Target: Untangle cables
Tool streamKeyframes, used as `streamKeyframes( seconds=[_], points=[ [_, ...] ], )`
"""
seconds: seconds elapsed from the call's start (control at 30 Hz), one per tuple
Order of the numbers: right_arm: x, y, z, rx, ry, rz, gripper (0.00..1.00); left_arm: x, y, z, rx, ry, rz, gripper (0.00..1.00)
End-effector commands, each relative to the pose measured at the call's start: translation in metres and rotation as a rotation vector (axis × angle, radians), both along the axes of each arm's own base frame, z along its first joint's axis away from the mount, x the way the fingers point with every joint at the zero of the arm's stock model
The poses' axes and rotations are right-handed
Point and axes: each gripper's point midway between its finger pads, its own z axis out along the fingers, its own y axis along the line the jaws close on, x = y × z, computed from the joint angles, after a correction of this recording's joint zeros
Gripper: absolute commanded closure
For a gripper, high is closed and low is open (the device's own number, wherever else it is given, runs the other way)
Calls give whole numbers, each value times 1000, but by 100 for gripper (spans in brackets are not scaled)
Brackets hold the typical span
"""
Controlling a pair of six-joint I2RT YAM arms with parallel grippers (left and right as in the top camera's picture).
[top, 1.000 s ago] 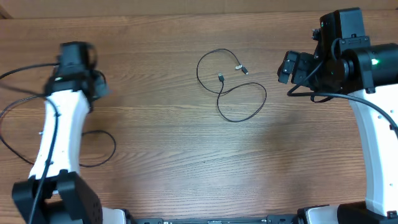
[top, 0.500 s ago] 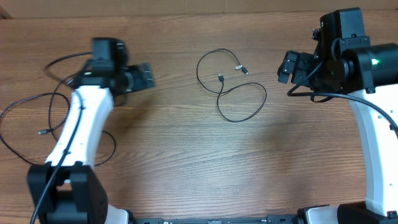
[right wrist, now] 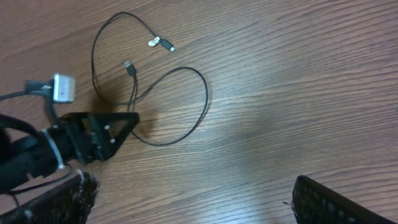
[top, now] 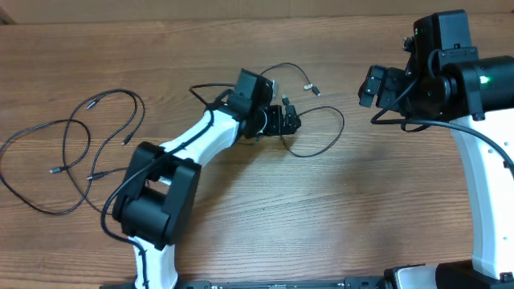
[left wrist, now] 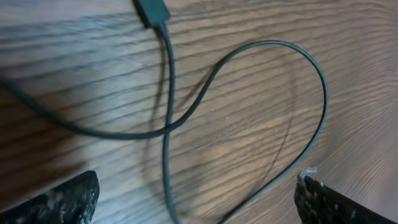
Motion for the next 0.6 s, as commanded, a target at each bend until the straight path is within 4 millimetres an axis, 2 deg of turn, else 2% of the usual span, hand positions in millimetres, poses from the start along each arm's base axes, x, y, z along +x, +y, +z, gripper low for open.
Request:
streamKeyframes(
  seconds=[0.0,0.03,0.1,0.17,0.3,0.33,0.37,0.43,0.57],
  points=[
    [1,-1,1,-2,-5,2,1,-12,-28,-19,-52,64,-26,3],
    [1,-2,1,-8,-5,-1,1,-13,-33,-20,-67,64,-40,8],
    [1,-15,0,-53,-3,-71,1,-14,-41,-17,-95,53,-63,26],
    [1,-36,0,-60,-3,-223,0,-12,-43,-14,-105,40,-66,51],
    [-3,-74,-2,-20,17,-374,0,-10,-39,-15,-99,33,-71,91],
    [-6,-84,-2,-22,26,-405,0,-9,-37,-15,-98,27,-76,96],
    [-10,-100,-3,-23,36,-454,0,-7,-32,-15,-89,24,-77,96],
    [-15,-118,-8,-25,51,-506,0,-3,-20,-11,-72,7,-84,96],
    [-22,-142,-35,-51,113,-515,0,11,23,16,-30,-51,-64,96]
  ],
)
